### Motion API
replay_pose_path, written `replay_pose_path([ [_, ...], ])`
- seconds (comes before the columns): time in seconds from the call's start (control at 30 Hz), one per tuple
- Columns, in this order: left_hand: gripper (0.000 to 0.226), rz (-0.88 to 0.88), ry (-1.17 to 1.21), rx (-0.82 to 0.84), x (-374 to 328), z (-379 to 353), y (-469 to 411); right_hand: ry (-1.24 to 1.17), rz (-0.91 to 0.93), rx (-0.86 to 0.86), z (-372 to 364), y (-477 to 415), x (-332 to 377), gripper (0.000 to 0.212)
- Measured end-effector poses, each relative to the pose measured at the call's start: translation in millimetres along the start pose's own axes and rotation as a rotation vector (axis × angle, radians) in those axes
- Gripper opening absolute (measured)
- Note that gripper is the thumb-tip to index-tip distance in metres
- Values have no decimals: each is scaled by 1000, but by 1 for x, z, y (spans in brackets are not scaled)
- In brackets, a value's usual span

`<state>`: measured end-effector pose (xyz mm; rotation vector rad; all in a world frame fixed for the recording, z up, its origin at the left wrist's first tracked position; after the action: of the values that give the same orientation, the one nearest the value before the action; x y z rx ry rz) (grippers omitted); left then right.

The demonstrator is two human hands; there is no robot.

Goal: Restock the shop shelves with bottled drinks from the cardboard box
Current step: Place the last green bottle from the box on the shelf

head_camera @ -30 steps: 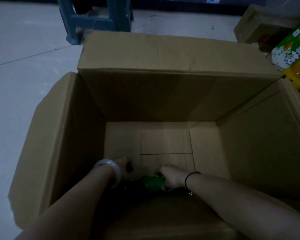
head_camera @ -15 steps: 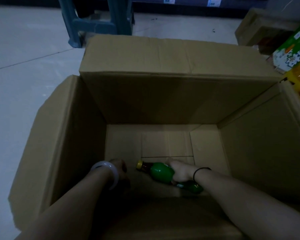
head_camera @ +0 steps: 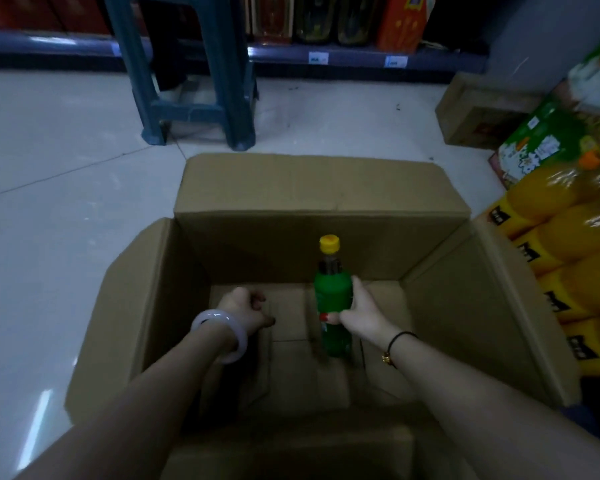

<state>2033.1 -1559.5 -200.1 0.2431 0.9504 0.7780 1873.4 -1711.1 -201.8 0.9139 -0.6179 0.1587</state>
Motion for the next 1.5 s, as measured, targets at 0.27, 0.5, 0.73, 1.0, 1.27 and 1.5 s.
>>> replay_pose_path([
  [0.27,38,-101,-141,20,-124,93,87,-175,73,-80,103,135,96,67],
  [0.5,37,-227,-145,-18,-291,206,181,-235,107,-131,208,289,201,58],
  [0.73,48,-434,-171,-153,-478,317,292,-350,231,-245,334,461,316,58],
  [1.0,53,-694,-243,-184,-635,400,396,-570,350,-383,427,613,391,58],
  [1.27,52,-1041,-291,-73,-743,390,499,-754,425,-659,475,759,377,58],
  [1.5,40,-1344,-310,37,-802,320,598,-852,384,-948,492,874,301,53],
])
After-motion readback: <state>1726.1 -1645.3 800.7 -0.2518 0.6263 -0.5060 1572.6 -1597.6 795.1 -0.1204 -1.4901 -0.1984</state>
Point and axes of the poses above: each hand's wrist, its own y-axis away from the middle knuckle, its own z-axis out of the back of the hand, x = y × z, the point moved 7 cm from there along -y, towards the middle knuckle, and after that the axes turned 12 degrees about -z, right-handed, at the moved point
